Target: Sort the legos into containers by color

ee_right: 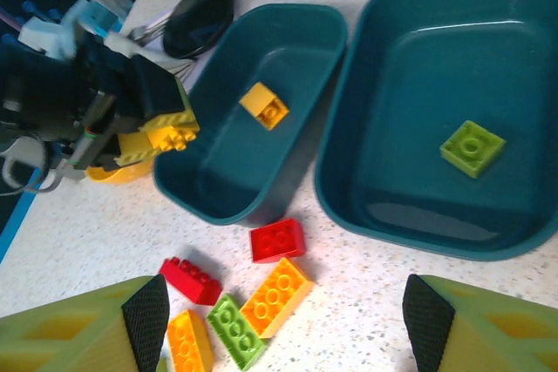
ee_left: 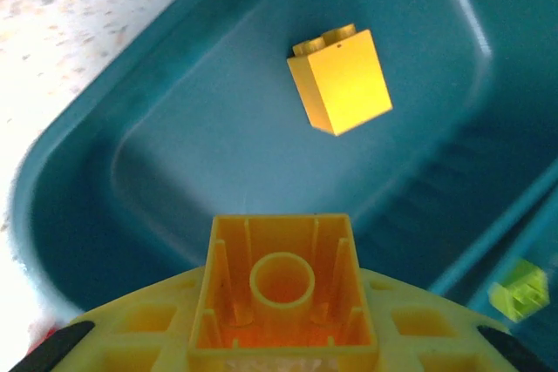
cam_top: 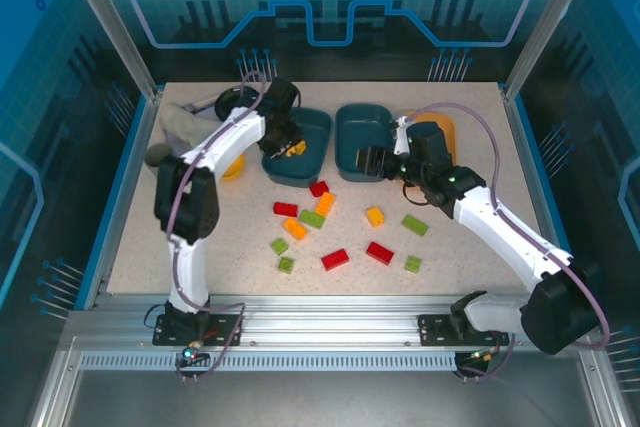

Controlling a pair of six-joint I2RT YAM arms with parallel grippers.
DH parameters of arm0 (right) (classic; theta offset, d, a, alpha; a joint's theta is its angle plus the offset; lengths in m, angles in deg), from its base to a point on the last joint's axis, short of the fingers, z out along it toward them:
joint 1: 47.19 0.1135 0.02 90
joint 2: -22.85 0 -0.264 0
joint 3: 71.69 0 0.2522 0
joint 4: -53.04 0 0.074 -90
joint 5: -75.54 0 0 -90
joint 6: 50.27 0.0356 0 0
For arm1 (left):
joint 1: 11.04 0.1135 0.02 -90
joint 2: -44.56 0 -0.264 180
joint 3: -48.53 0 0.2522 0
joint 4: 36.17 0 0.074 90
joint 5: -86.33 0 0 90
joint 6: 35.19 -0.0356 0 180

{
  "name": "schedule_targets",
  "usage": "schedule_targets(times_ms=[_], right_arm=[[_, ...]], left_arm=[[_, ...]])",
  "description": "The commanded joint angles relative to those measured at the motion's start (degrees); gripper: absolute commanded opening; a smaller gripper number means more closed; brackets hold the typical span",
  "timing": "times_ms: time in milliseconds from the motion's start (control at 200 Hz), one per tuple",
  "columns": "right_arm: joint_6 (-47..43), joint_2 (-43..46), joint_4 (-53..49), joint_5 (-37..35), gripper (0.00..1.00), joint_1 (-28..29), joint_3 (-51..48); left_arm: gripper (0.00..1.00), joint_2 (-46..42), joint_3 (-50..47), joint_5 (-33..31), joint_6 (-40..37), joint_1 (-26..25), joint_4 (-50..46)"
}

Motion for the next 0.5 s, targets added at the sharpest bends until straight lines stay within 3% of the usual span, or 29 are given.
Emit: schedule_targets(times_ms=[0, 65, 135, 210, 495], right_arm=[[1.6, -0.8, -3.8, -3.8, 0.74, -0.7, 2.0], [1.1, -1.0, -5.8, -4.0, 0.74, -0.8, 1.9], [-1.2, -1.1, -8.5, -3.7, 0.74, -0.6, 1.8], [-4.3, -1.0, -13.0, -2.8, 0.74, -0.3, 1.6], [-15.1, -3.2, -34.0, -6.2, 0.73, 9.7, 0.8]], left_arm=[[0.29, 5.4, 6.5, -0.2, -3.7, 0.1, -7.0], [0.33, 8.0, 8.9, 0.3, -4.0, 0.1, -7.8], [0.51, 10.0, 11.2, 1.5, -4.4, 0.1, -9.0], [0.61, 10.5, 12.3, 2.1, -4.7, 0.0, -9.7], [0.78, -0.3, 7.8, 2.2, -7.6, -2.2, -6.7]])
